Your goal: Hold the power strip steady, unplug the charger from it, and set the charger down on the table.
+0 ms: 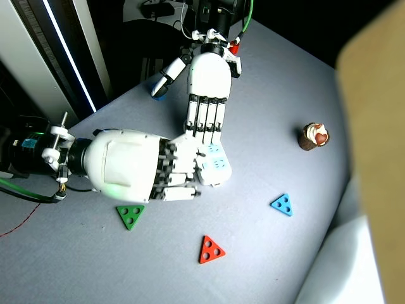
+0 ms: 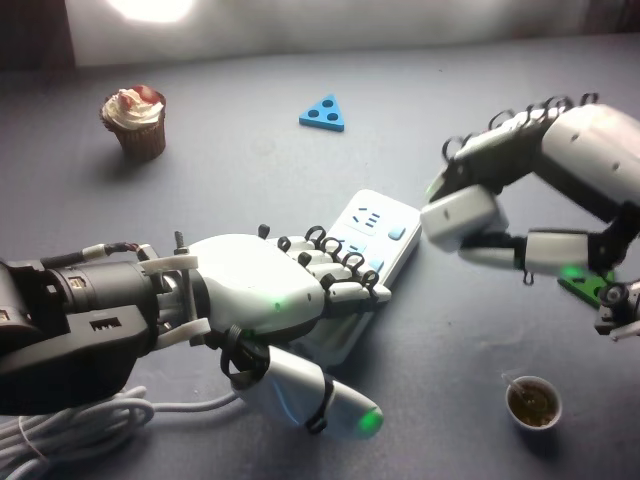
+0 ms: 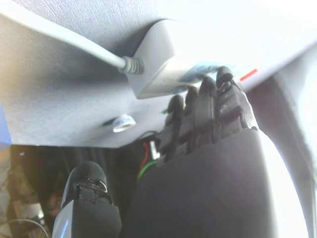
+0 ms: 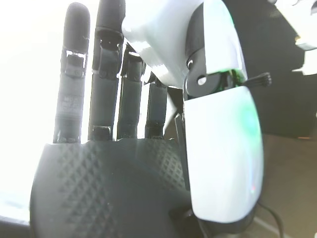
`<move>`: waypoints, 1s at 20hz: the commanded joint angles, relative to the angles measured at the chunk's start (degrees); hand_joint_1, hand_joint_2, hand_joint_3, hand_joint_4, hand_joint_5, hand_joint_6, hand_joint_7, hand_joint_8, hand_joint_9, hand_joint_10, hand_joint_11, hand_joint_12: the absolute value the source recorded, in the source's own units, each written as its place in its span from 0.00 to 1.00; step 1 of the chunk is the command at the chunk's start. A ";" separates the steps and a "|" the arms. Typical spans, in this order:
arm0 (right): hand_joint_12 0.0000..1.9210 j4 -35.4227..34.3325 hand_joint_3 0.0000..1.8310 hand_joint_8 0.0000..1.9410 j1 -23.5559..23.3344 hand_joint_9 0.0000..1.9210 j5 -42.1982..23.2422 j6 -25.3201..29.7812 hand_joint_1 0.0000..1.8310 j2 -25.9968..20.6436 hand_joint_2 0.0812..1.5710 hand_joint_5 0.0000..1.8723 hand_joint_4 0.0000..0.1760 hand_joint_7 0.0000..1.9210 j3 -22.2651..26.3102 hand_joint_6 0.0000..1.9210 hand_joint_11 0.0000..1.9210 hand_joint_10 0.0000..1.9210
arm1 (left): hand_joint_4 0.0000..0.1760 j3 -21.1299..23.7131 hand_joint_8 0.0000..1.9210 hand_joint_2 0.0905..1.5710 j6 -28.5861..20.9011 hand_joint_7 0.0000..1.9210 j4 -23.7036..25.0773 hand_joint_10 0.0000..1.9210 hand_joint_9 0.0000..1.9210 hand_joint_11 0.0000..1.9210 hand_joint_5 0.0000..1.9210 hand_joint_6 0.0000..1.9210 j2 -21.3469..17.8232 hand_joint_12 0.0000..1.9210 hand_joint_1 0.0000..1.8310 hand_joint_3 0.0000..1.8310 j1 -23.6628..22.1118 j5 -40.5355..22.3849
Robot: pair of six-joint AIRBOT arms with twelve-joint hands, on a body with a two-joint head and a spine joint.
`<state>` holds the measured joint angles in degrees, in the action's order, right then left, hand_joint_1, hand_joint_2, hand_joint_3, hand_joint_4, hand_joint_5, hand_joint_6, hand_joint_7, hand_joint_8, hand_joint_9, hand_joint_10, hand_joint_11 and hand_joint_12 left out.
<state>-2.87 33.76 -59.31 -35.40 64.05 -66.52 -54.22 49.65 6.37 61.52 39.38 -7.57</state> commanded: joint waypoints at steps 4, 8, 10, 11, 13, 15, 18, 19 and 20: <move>0.47 3.99 0.00 0.36 -0.07 0.62 -2.98 0.22 0.68 -0.66 0.66 0.57 0.23 0.59 -1.17 0.45 0.36 0.00 | 0.00 0.19 0.00 0.64 -0.20 0.07 -0.32 0.00 0.06 0.04 0.06 0.00 -0.02 0.02 0.00 0.00 -0.31 -1.83; 0.46 4.90 0.00 0.39 0.24 0.59 -1.33 0.16 0.67 -0.26 0.67 0.56 0.13 0.56 -1.77 0.50 0.35 0.00 | 0.00 0.04 0.00 0.64 -0.21 0.06 -0.33 0.00 0.05 0.04 0.05 0.00 -0.02 0.02 0.00 0.00 -0.53 -1.93; 0.43 4.52 0.00 0.17 0.27 0.52 -1.33 -0.10 0.64 0.11 0.70 0.51 0.00 0.48 -1.93 0.53 0.30 0.00 | 0.00 0.01 0.00 0.64 -0.22 0.06 -0.34 0.00 0.06 0.04 0.06 0.00 -0.03 0.02 0.00 0.00 -0.69 -1.93; 0.42 4.20 0.00 0.06 0.27 0.50 -1.33 -0.36 0.63 0.26 0.71 0.50 0.00 0.48 -1.99 0.55 0.29 0.00 | 0.00 0.01 0.00 0.64 -0.22 0.06 -0.34 0.00 0.05 0.04 0.05 0.00 -0.03 0.02 0.00 0.00 -0.74 -1.93; 0.39 3.61 0.00 0.01 0.17 0.46 -1.32 -0.75 0.63 0.55 0.69 0.42 0.00 0.46 -2.19 0.22 0.27 0.00 | 0.00 0.03 0.00 0.64 -0.24 0.06 -0.35 0.00 0.05 0.03 0.05 0.00 -0.02 0.02 0.00 0.00 -0.81 -1.93; 0.35 3.38 0.00 0.00 0.10 0.40 -1.32 -0.81 0.63 0.68 0.67 0.40 0.00 0.41 -2.37 0.02 0.22 0.00 | 0.00 0.07 0.00 0.64 -0.24 0.06 -0.35 0.00 0.05 0.04 0.05 0.00 0.03 0.02 0.00 0.00 -0.84 -1.93; 0.33 2.60 0.00 0.00 0.14 0.33 -1.34 -0.81 0.60 0.67 0.66 0.33 0.00 0.34 -2.26 0.00 0.17 0.00 | 0.00 0.12 0.00 0.64 -0.25 0.06 -0.36 0.00 0.05 0.03 0.06 0.00 0.05 0.02 0.00 0.00 -0.84 -1.93; 0.32 2.23 0.00 0.00 0.18 0.31 -1.35 -0.81 0.58 0.66 0.66 0.31 0.00 0.32 -2.13 0.00 0.15 0.00 | 0.00 0.12 0.00 0.64 -0.25 0.07 -0.36 0.00 0.05 0.04 0.06 0.00 0.05 0.02 0.00 0.00 -0.87 -1.93; 0.31 1.73 0.00 0.00 0.22 0.30 -1.41 -0.81 0.57 0.66 0.65 0.29 0.00 0.30 -1.88 0.00 0.15 0.00 | 0.00 0.12 0.00 0.64 -0.25 0.07 -0.36 0.00 0.05 0.04 0.06 0.00 0.05 0.02 0.00 0.00 -0.91 -1.93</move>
<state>-0.78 34.17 -53.52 -36.27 65.12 -68.47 -54.22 49.60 6.35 61.52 38.68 -7.16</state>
